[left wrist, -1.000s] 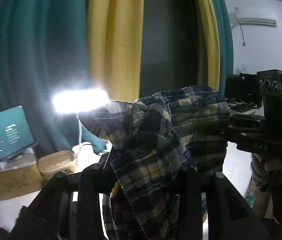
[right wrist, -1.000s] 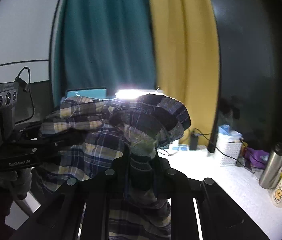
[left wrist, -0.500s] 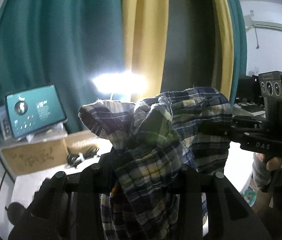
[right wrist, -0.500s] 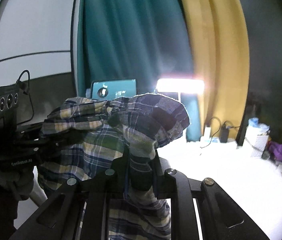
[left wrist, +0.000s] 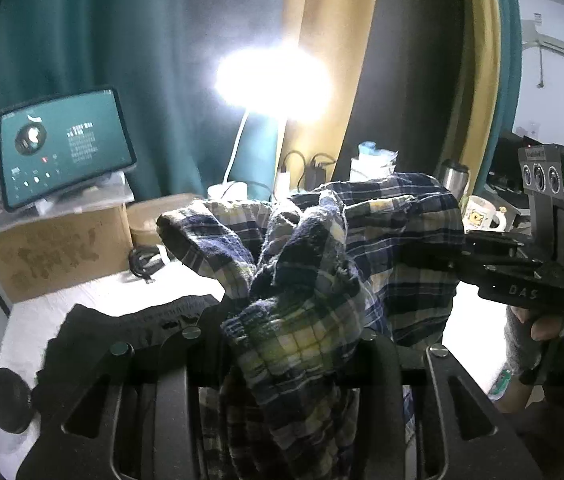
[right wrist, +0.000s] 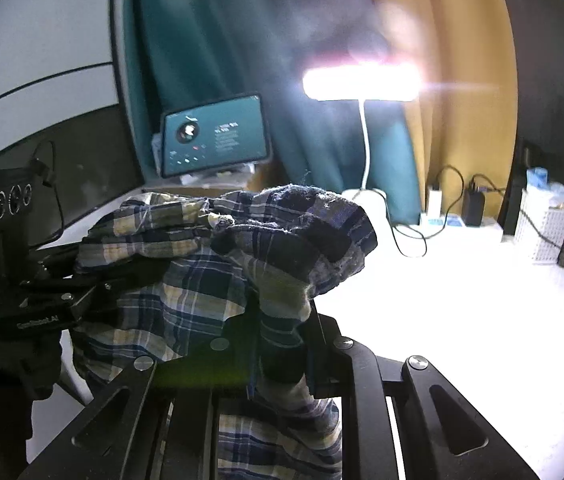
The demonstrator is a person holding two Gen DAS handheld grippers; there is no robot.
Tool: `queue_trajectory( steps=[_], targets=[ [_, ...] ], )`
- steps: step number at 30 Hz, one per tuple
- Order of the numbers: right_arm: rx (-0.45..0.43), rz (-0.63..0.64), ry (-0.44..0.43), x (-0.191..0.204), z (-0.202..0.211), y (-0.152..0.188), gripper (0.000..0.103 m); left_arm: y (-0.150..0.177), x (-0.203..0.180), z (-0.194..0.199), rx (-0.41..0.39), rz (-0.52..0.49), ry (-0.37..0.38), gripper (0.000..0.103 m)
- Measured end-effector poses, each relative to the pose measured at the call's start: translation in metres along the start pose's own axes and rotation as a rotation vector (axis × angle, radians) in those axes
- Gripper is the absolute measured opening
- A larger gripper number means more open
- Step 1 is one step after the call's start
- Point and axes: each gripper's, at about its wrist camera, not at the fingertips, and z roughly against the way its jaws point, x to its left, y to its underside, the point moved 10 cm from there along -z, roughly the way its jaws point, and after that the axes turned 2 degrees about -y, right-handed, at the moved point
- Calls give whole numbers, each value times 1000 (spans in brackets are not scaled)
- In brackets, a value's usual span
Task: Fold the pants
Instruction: 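Lift the waistband with the left gripper and fold it over the pants, then lower the folded waistband onto the pants with the left gripper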
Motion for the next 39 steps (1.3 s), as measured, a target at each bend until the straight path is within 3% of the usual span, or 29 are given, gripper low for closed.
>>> queue_trajectory(
  steps=[28, 29, 33, 39],
  targets=[
    [251, -261, -34, -98, -137, 52, 18, 44, 49, -133, 302, 90, -47, 39],
    [261, -270, -30, -101, -141, 54, 21, 47, 51, -136, 317, 98, -52, 39],
    [282, -317, 25, -124, -150, 62, 50, 52, 59, -145, 341, 128, -58, 45],
    [265, -293, 116, -148, -145, 60, 53, 52, 64, -147, 353, 156, -37, 47]
  ],
)
